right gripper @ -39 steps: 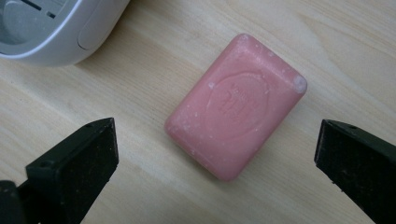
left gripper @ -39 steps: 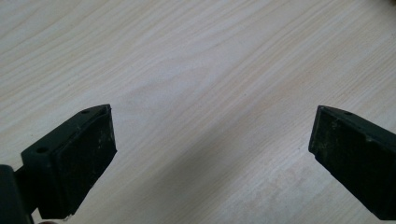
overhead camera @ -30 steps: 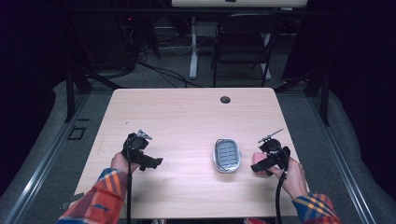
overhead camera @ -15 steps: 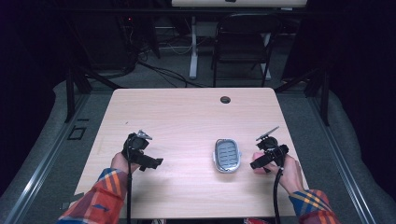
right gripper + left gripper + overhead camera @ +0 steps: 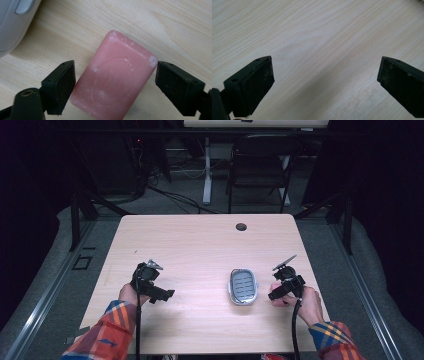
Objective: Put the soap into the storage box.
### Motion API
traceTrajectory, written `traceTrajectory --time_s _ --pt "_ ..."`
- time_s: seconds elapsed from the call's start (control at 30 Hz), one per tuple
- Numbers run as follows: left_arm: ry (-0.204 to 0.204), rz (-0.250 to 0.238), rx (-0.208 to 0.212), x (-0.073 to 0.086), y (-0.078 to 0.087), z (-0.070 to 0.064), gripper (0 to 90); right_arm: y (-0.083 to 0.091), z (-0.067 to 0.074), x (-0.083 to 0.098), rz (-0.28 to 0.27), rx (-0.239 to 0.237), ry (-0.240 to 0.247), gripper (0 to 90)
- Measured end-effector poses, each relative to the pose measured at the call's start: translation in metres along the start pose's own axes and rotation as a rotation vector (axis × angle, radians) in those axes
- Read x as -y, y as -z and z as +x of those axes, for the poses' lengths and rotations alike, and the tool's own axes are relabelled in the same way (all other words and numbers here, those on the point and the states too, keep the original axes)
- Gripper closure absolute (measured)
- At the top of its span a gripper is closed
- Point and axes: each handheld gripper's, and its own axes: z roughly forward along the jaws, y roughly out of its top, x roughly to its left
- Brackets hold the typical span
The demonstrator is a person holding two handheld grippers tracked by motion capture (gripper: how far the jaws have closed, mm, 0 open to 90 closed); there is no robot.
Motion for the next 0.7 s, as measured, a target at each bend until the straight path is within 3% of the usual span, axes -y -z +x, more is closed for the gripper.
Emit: traceTrajectory --time_s 0.27,0.7 --pt "-0.004 0.003 0.002 -0.0001 0.0001 0.0000 0.8 0.0010 -0.0021 0.0007 0.017 0.003 -0.005 30.7" --pt "-0.005 0.007 0.004 -0.0002 -0.0002 -0.0003 1.0 0.0000 -0.0014 0.0002 0.036 0.026 -0.011 34.7"
